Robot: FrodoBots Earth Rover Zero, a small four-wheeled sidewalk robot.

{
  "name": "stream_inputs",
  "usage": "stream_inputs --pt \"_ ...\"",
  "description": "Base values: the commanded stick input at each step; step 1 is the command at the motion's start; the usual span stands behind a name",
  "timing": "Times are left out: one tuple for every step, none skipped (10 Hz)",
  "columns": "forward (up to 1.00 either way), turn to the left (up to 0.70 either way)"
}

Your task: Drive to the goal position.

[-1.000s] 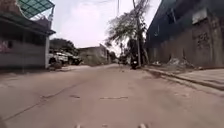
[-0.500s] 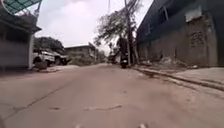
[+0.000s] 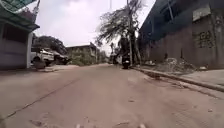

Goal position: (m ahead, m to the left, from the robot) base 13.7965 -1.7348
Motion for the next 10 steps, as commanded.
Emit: stream_inputs --pt "0.85 0.00" --pt "0.85 0.00" --pt "0.85 0.00" --pt "0.85 0.00" --pt "0.85 0.00" --pt "0.85 0.00" --pt "0.85 0.00" --pt "0.85 0.00" --pt "0.85 0.00" --pt "0.85 0.00"
